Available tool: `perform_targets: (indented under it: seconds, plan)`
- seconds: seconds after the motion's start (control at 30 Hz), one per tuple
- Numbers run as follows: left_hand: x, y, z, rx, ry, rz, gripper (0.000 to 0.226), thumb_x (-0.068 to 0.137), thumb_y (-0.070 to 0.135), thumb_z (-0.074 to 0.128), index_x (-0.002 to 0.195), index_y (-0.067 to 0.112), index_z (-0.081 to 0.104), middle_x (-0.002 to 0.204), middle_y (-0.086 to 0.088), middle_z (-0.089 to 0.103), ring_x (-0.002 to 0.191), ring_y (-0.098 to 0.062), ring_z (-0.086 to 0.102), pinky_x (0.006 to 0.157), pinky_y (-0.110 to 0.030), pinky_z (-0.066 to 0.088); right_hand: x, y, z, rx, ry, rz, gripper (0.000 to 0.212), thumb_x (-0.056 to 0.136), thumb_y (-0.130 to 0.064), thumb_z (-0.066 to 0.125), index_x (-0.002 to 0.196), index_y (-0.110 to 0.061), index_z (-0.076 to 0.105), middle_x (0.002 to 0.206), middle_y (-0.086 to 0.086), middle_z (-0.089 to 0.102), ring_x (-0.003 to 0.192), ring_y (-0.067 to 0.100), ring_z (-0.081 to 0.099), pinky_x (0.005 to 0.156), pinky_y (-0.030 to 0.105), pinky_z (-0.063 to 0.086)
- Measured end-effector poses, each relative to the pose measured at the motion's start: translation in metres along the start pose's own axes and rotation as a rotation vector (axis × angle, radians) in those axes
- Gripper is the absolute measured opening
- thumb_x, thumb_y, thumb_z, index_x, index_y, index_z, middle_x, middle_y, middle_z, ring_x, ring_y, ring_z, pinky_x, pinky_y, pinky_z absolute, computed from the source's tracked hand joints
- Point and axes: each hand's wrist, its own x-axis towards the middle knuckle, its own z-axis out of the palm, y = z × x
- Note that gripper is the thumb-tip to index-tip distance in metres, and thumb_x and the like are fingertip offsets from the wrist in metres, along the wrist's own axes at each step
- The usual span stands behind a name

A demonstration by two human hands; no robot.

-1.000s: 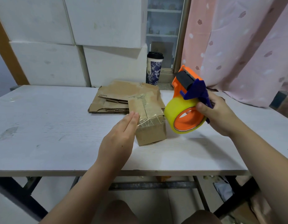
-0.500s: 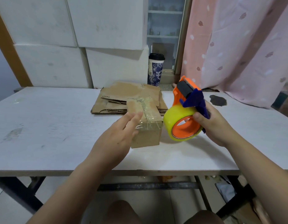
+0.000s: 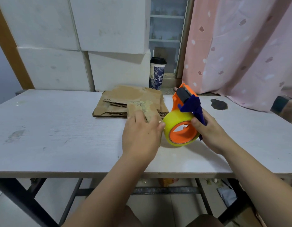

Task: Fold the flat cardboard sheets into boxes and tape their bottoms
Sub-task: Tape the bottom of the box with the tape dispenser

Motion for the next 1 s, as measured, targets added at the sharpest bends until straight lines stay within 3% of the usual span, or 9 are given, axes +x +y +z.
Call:
perform_targets:
  seconds: [0.13, 0.23, 0.33, 0.43, 0.53, 0.67, 0.77, 0.83, 1.0]
  plan:
    - [0.021, 0.005, -0.006, -0.124, -0.064, -0.156, 0.044, 0.095, 0.055, 0.028, 0.102, 0.027, 0.062, 0.108, -0.005, 0.045, 0.105, -0.026, 0.043, 0.072, -0.034, 0.035, -0.006, -0.004, 0.009, -0.025, -0.014, 0.003, 0.062, 0.072, -0.079, 0.053, 0.125, -0.048, 0.045, 0.1, -0.025, 0.066, 0.089, 0.0, 0.064, 0.055, 0.012, 0.044]
    - [0.036, 0.002, -0.009, -0.115, -0.147, -0.172, 0.024, 0.097, 0.048, 0.037, 0.091, 0.027, 0.048, 0.113, -0.003, 0.049, 0.113, -0.025, 0.04, 0.082, -0.043, 0.038, -0.006, -0.009, 0.018, -0.03, -0.05, -0.033, 0.071, 0.072, -0.078, 0.053, 0.131, -0.04, 0.041, 0.117, -0.028, 0.061, 0.105, -0.005, 0.058, 0.077, 0.009, 0.045]
    - [0.032, -0.003, -0.002, -0.078, -0.135, -0.106, 0.029, 0.099, 0.042, 0.026, 0.117, 0.03, 0.045, 0.132, 0.004, 0.044, 0.126, -0.018, 0.029, 0.087, -0.045, 0.034, -0.006, -0.01, 0.021, -0.068, -0.08, -0.039, 0.08, 0.068, -0.081, 0.056, 0.133, -0.038, 0.039, 0.119, -0.024, 0.058, 0.11, 0.001, 0.056, 0.086, 0.013, 0.043]
    - [0.031, -0.008, -0.001, -0.008, -0.253, -0.056, 0.044, 0.1, 0.043, 0.014, 0.143, 0.041, 0.021, 0.157, 0.007, 0.014, 0.143, -0.02, 0.007, 0.107, -0.057, 0.015, -0.006, -0.01, 0.02, -0.142, -0.117, -0.05, 0.072, 0.064, -0.084, 0.056, 0.125, -0.05, 0.042, 0.112, -0.01, 0.06, 0.101, 0.016, 0.058, 0.082, 0.024, 0.047]
    - [0.039, -0.011, -0.006, 0.06, -0.375, -0.005, 0.046, 0.1, 0.04, 0.012, 0.144, 0.032, 0.022, 0.158, 0.005, 0.01, 0.145, -0.022, 0.001, 0.112, -0.055, 0.003, -0.001, -0.015, 0.016, -0.18, -0.132, -0.065, 0.069, 0.064, -0.084, 0.057, 0.123, -0.051, 0.043, 0.114, -0.007, 0.06, 0.099, 0.019, 0.058, 0.084, 0.032, 0.047]
    - [0.06, -0.02, -0.014, -0.016, -0.429, 0.116, 0.027, 0.098, 0.04, 0.029, 0.116, 0.023, 0.04, 0.138, -0.003, 0.04, 0.129, -0.024, 0.031, 0.107, -0.045, 0.026, 0.003, -0.023, 0.009, -0.195, -0.121, -0.074, 0.067, 0.064, -0.073, 0.065, 0.124, -0.049, 0.045, 0.118, -0.011, 0.06, 0.103, 0.013, 0.057, 0.085, 0.023, 0.046]
    - [0.068, -0.025, -0.016, -0.063, -0.491, 0.18, 0.048, 0.097, 0.046, 0.033, 0.136, 0.018, 0.032, 0.141, -0.009, 0.039, 0.133, -0.028, 0.03, 0.107, -0.048, 0.026, 0.003, -0.027, 0.004, -0.22, -0.121, -0.078, 0.06, 0.066, -0.062, 0.065, 0.122, -0.051, 0.045, 0.118, -0.013, 0.058, 0.103, 0.01, 0.056, 0.084, 0.018, 0.046]
    - [0.067, -0.028, -0.014, -0.039, -0.483, 0.237, 0.043, 0.097, 0.042, 0.028, 0.135, 0.022, 0.033, 0.135, -0.008, 0.043, 0.13, -0.027, 0.034, 0.105, -0.048, 0.025, 0.004, -0.03, 0.003, -0.249, -0.141, -0.078, 0.062, 0.064, -0.067, 0.065, 0.121, -0.054, 0.044, 0.116, -0.018, 0.058, 0.102, 0.008, 0.056, 0.083, 0.017, 0.047]
    - [0.069, -0.031, -0.015, 0.004, -0.58, 0.321, 0.051, 0.097, 0.047, 0.01, 0.146, 0.037, 0.02, 0.157, 0.008, 0.013, 0.142, -0.02, 0.014, 0.112, -0.051, 0.013, 0.007, -0.038, 0.0, -0.244, -0.186, -0.064, 0.079, 0.054, -0.085, 0.062, 0.123, -0.053, 0.043, 0.113, -0.026, 0.059, 0.099, 0.001, 0.057, 0.077, 0.008, 0.043]
